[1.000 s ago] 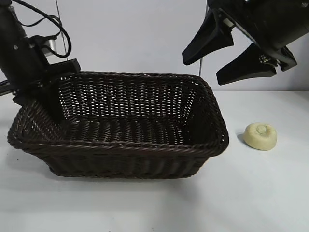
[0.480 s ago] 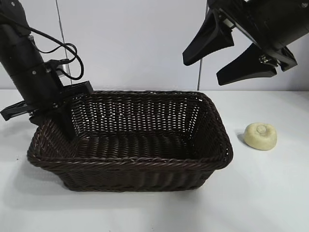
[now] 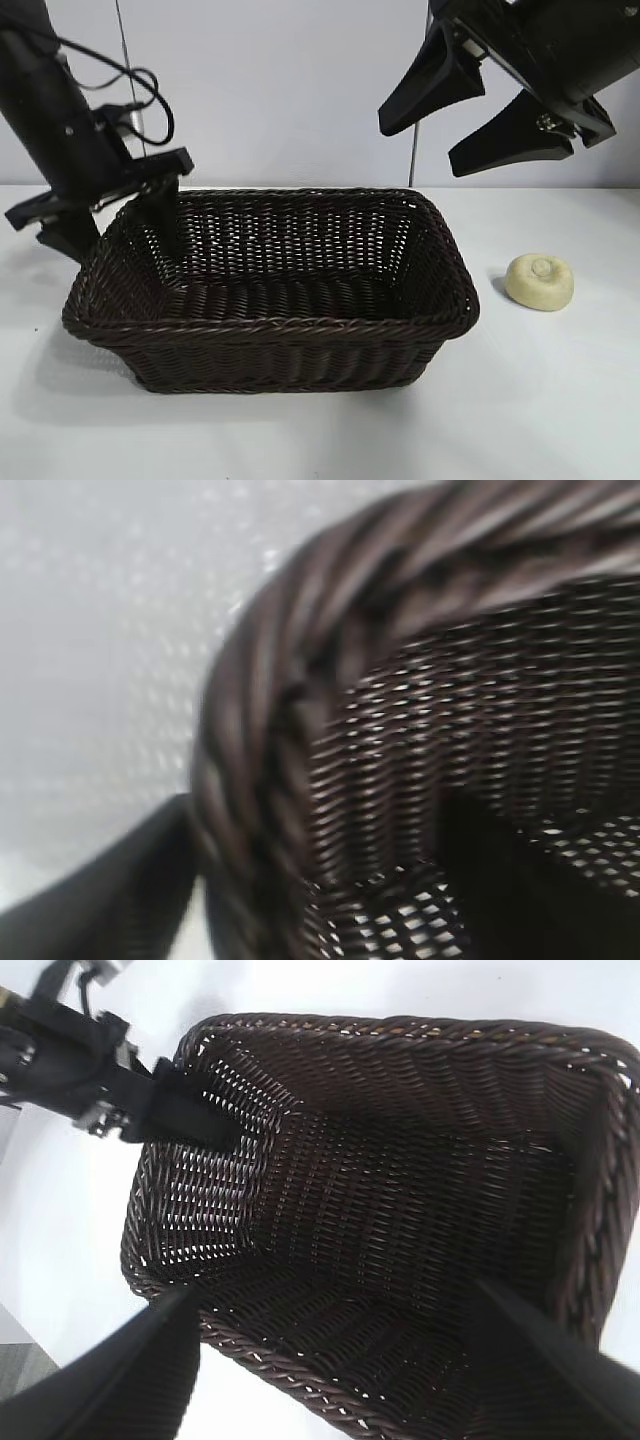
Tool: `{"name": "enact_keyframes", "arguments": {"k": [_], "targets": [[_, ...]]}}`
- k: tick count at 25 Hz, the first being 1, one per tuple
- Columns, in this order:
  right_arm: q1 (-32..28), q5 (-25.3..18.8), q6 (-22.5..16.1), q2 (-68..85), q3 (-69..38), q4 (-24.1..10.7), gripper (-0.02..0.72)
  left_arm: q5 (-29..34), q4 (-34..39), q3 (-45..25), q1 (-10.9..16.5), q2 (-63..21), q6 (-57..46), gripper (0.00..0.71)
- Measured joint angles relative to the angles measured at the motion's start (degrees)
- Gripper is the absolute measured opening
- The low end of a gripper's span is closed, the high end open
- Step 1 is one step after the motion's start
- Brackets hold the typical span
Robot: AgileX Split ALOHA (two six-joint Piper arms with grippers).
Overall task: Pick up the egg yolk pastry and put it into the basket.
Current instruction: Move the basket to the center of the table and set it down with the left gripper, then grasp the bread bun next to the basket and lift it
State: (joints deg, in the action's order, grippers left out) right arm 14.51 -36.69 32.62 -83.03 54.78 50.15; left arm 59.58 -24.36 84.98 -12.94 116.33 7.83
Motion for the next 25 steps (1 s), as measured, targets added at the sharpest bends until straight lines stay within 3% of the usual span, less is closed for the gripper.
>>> {"name": "enact_keyframes", "arguments": {"k": [6, 13, 25], "targets": [[0.0, 0.0, 0.0, 0.0, 0.0, 0.0, 0.538, 6.2, 6.59, 4.89, 0.0, -6.14, 0.0, 0.595], [0.0, 0.0, 0.0, 0.0, 0.0, 0.0, 0.538, 6.53, 17.09, 5.7, 0.32, -9.25, -4.88, 0.596], [0.0, -0.41, 0.0, 0.0, 0.0, -0.06, 0.538, 8.24, 20.55, 5.7, 10.57, -8.01, -6.47, 0.596]]}}
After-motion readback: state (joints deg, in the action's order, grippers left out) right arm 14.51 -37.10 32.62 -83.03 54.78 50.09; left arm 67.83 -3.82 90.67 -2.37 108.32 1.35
